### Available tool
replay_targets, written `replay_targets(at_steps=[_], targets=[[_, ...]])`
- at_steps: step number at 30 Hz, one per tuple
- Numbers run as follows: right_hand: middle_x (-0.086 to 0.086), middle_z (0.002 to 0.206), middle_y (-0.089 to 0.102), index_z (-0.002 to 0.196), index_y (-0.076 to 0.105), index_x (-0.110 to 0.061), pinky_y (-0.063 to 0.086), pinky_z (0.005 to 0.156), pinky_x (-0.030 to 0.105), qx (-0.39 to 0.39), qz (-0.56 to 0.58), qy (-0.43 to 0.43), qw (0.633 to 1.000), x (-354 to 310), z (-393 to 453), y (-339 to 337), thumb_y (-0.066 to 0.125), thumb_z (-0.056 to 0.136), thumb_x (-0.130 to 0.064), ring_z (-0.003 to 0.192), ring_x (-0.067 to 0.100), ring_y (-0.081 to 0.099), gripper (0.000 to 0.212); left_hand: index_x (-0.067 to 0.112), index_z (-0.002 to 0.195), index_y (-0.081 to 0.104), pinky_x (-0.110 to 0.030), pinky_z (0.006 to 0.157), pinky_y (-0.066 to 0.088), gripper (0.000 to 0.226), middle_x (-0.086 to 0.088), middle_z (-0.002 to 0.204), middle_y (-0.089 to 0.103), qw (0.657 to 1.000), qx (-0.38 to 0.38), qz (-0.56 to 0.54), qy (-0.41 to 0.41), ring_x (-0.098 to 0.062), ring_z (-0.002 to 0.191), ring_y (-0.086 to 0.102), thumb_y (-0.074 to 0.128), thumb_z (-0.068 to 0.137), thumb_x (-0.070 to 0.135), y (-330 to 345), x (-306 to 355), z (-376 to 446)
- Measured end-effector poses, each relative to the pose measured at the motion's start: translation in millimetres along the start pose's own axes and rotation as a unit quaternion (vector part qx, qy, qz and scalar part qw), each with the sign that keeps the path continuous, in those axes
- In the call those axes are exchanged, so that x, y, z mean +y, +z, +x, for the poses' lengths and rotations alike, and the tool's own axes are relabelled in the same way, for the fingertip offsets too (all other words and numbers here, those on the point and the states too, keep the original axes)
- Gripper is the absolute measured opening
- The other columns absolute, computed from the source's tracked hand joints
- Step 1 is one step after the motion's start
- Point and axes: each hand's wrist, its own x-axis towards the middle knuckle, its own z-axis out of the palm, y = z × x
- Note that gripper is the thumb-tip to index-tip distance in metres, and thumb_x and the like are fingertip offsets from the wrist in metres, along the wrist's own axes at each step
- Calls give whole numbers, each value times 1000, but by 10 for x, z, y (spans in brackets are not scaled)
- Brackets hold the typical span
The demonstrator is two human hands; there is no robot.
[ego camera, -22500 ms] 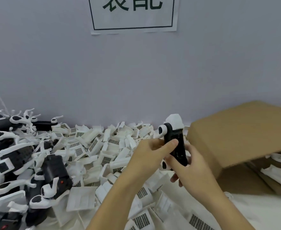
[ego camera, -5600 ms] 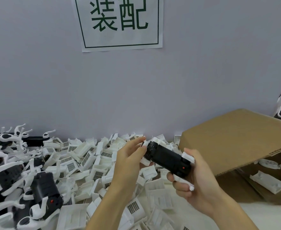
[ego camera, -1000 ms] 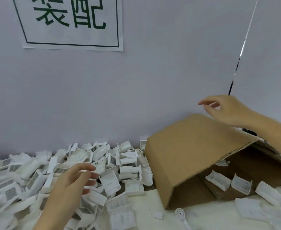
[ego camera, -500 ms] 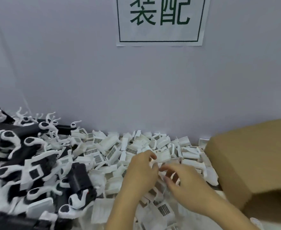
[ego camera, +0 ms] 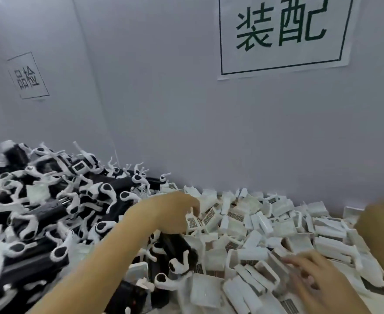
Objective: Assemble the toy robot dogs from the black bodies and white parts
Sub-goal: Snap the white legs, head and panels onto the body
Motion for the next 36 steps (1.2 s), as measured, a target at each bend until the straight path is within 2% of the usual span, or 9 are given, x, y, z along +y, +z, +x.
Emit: replay_targets(at_steps=[4,12,19,21,22,26,30,34,36], targets=[[-1,84,64,89,80,-17,44,62,6,-5,30,17,999,27,-31,-10,87,68,8,64,4,57,34,29,143,45,-45,105,43,46,-3,144,42,996,-7,84,-7,-27,135,39,51,98,23,133,-191,78],[-12,100,62,102,72,-31,44,77,16,-48,61,58,995,-12,-28,-79,71,91,-12,88,6,61,22,24,97,58,-25,59,35,21,3,97,56,981,137,134,22,-20,83,53,51,93,4,102,-92,112],[-9,96,72,94,74,-35,53,76,19,14,171,128,977,-27,29,-305,64,95,-12,94,4,64,25,14,89,69,-36,74,54,29,-4,91,64,954,255,130,93,-27,87,61,47,93,-3,-335,325,11],[-15,100,75,101,73,-39,56,85,25,-27,253,165,953,-86,26,-359,66,91,-36,94,1,68,12,15,80,56,-38,78,55,27,0,87,57,949,262,139,104,-27,82,54,44,96,-3,-402,528,39],[-18,106,75,108,70,-41,57,91,31,-67,298,183,935,-131,23,-375,66,82,-52,97,1,69,29,14,83,59,-39,80,55,27,-1,91,60,948,266,135,109,-26,83,53,43,97,-2,-423,650,51],[-23,131,60,132,38,-48,60,88,34,-156,448,226,851,-265,5,-327,74,62,-76,104,-2,69,83,7,97,72,-42,82,57,26,-8,107,69,941,321,13,103,-27,95,60,48,92,-3,-407,1188,38],[-3,118,73,122,62,-34,60,88,42,-105,551,226,797,-114,-31,-385,94,47,-49,107,21,72,83,7,73,73,-34,57,53,30,-9,71,64,918,350,-144,116,-26,61,50,50,80,-11,-313,1724,-78],[7,100,74,116,68,-13,58,78,35,-59,574,219,787,106,-67,-588,97,46,-35,96,22,73,79,13,81,81,-29,55,57,31,-4,71,75,894,326,-288,106,-22,61,69,58,85,-9,-129,1993,-86],[5,95,73,113,68,-14,59,77,33,-28,515,229,826,183,-62,-668,93,49,-41,88,16,73,73,20,102,79,-12,58,52,25,3,86,76,853,337,-391,74,-6,71,69,65,91,2,25,2053,-52]])
